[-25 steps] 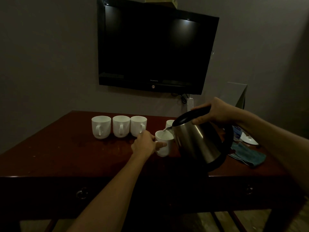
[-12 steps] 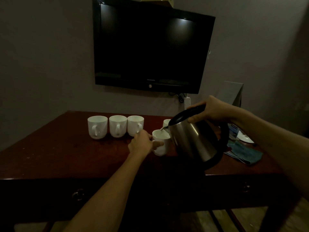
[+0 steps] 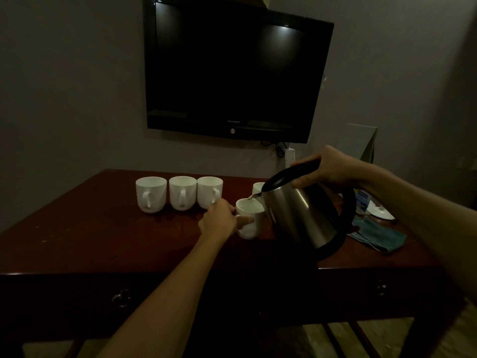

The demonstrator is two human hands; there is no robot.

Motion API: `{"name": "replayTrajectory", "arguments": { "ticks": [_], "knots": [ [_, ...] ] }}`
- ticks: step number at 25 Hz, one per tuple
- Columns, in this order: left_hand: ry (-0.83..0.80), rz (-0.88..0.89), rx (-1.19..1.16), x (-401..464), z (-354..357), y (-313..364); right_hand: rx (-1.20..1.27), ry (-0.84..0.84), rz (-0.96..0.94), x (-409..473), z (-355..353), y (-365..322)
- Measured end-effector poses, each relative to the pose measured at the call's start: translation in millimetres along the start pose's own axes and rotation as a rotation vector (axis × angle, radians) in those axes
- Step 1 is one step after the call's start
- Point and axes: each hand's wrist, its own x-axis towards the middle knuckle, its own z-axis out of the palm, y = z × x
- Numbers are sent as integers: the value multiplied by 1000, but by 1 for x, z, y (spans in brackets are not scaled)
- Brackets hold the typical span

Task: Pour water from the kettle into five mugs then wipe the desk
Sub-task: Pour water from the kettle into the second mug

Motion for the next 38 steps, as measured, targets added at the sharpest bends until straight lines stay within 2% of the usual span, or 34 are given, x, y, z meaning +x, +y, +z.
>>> {"name": "replayTrajectory", "arguments": {
  "ticks": [38],
  "knots": [
    [-8, 4, -12, 1, 0, -1, 11, 8, 22, -2, -2, 4]
  ]
}}
